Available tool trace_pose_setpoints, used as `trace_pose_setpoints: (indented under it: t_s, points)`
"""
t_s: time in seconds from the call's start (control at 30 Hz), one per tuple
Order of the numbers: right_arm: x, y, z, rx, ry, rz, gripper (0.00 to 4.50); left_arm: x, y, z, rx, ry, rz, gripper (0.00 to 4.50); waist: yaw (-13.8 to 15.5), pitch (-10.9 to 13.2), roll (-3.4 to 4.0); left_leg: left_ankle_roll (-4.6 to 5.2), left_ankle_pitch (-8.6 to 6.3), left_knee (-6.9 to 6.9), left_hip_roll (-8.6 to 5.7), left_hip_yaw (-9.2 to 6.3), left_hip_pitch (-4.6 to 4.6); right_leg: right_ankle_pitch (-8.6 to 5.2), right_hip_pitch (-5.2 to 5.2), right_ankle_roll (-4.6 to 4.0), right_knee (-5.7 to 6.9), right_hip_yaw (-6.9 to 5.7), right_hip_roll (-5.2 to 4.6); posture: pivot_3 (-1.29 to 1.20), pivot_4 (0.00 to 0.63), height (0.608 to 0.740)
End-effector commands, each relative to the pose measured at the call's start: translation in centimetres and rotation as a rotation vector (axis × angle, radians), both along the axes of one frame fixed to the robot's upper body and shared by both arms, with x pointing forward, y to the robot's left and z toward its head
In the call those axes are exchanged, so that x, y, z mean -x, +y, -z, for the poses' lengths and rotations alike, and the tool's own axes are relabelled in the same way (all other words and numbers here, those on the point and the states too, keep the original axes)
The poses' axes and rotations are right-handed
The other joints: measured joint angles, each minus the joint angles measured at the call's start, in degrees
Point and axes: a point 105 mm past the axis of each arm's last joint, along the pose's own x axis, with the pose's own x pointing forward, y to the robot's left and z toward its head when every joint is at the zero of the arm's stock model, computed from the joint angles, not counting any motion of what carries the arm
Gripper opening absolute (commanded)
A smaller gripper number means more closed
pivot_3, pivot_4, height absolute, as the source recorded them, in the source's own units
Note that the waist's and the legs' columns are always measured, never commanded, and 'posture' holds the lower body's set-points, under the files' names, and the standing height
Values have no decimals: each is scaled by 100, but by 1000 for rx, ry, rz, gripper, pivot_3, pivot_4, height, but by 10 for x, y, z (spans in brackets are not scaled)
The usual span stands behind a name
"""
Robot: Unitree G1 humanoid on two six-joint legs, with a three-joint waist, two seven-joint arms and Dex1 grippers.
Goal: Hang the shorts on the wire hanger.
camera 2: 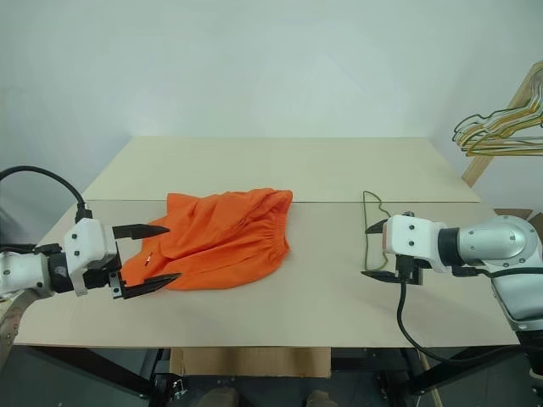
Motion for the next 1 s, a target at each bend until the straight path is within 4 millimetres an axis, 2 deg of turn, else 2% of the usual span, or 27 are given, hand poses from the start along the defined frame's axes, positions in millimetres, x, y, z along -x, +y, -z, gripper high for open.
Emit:
trace_pose_setpoints:
  t_s: [0.03,0.4,0.57,0.77,1.0]
  points:
    - [-1,3,-10,9,-46,-25,4470,2,-2,-12,-13,-50,9,4500,0,0,0,0,0,0,0,0,0,0,0,0,0,0,0,202,0,740]
    - [-2,4,-8,6,-51,-23,4470,3,-3,-3,-55,-35,21,4500,-1,0,0,0,0,0,0,0,0,0,0,0,0,0,0,192,0,740]
    - [-14,13,-5,-12,-102,-23,4470,3,-4,6,-86,-10,25,4500,-46,0,0,0,0,0,1,3,3,-3,0,4,0,0,1,155,0,740]
    - [-30,35,24,75,-188,-140,4470,5,-7,23,-111,61,53,4500,-96,0,0,0,0,0,2,5,2,-2,-2,1,0,1,1,117,0,740]
    - [-59,85,38,67,-356,-240,4470,7,11,56,-224,175,35,4500,-304,0,1,-1,1,-1,1,10,2,7,-7,-18,8,7,2,89,0,740]
